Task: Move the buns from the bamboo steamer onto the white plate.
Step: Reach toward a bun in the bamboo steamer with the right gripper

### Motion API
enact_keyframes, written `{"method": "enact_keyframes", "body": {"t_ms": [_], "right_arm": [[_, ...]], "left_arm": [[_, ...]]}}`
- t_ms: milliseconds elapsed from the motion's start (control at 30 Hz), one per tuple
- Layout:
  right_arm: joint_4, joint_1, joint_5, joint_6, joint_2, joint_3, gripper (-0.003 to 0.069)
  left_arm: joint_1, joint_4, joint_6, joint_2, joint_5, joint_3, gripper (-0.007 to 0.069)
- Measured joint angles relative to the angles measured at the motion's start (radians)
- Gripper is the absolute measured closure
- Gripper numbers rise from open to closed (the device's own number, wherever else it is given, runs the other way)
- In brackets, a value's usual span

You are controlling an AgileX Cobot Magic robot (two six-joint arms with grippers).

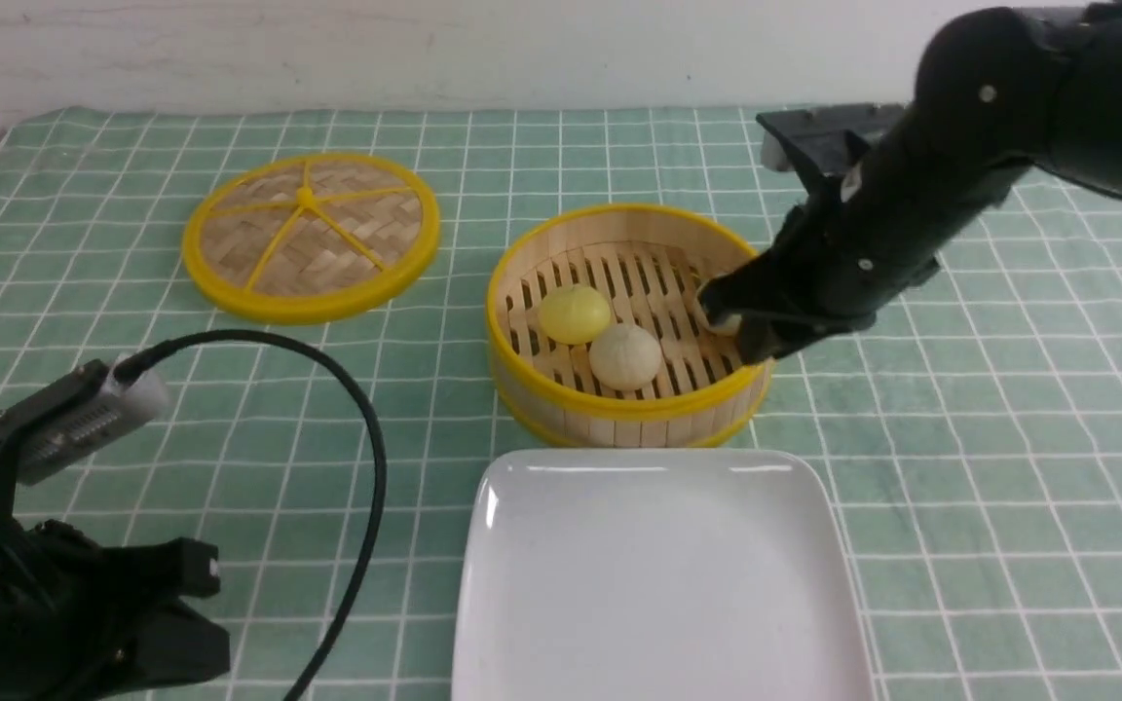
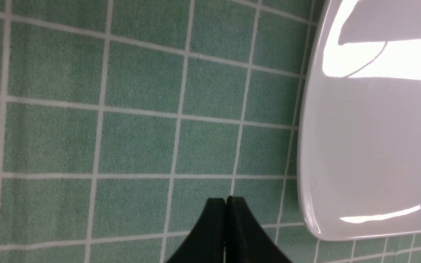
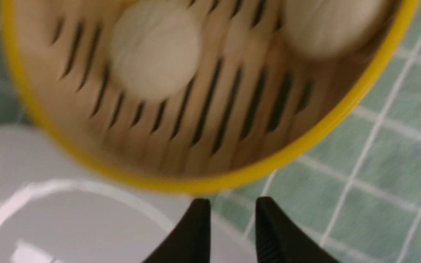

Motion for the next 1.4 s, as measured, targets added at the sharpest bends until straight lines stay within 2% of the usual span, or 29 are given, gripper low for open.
{"method": "enact_keyframes", "body": {"t_ms": [33,67,100,133,200,433,600,933,1100,1200,1300,1400], "right_arm": [[-0.055,0.000,-0.016,0.047,0.031,-0.033,0.0400],[-0.055,0.000,-0.020,0.056,0.037,-0.039,0.0394],[-0.149,0.000,-0.046,0.130,0.087,-0.087,0.0342],[-0.149,0.000,-0.048,0.138,0.092,-0.092,0.0337],[-0.228,0.000,-0.083,0.205,0.145,-0.138,0.0294],[-0.234,0.001,-0.133,0.241,0.194,-0.158,0.0276],[-0.228,0.001,-0.158,0.226,0.194,-0.158,0.0297],[-0.203,0.001,-0.213,0.046,0.221,-0.164,0.0372],[-0.250,0.001,-0.233,-0.070,0.271,-0.165,0.0384],[-0.259,0.002,-0.245,-0.086,0.285,-0.172,0.0393],[-0.259,0.010,-0.233,-0.098,0.286,-0.175,0.0441],[-0.255,0.024,-0.212,-0.098,0.275,-0.175,0.0547]], "left_arm": [[0.000,0.000,0.000,0.000,-0.007,0.000,0.0601],[0.000,0.000,0.000,0.000,-0.009,0.000,0.0601],[0.000,0.000,0.000,0.000,-0.019,0.000,0.0599],[0.000,0.000,0.000,0.000,-0.021,0.000,0.0598],[0.000,-0.001,0.000,0.000,-0.032,0.000,0.0594],[0.000,-0.004,0.000,0.000,-0.045,0.000,0.0592],[0.000,-0.004,-0.001,0.000,-0.052,0.000,0.0586],[0.000,-0.004,-0.001,0.000,-0.058,0.000,0.0582],[0.000,-0.004,-0.001,0.000,-0.060,0.000,0.0580],[0.000,-0.004,-0.001,0.000,-0.060,0.000,0.0574],[0.000,-0.004,-0.001,0.000,-0.060,0.000,0.0571],[0.000,-0.004,-0.001,0.000,-0.060,0.000,0.0570]]}}
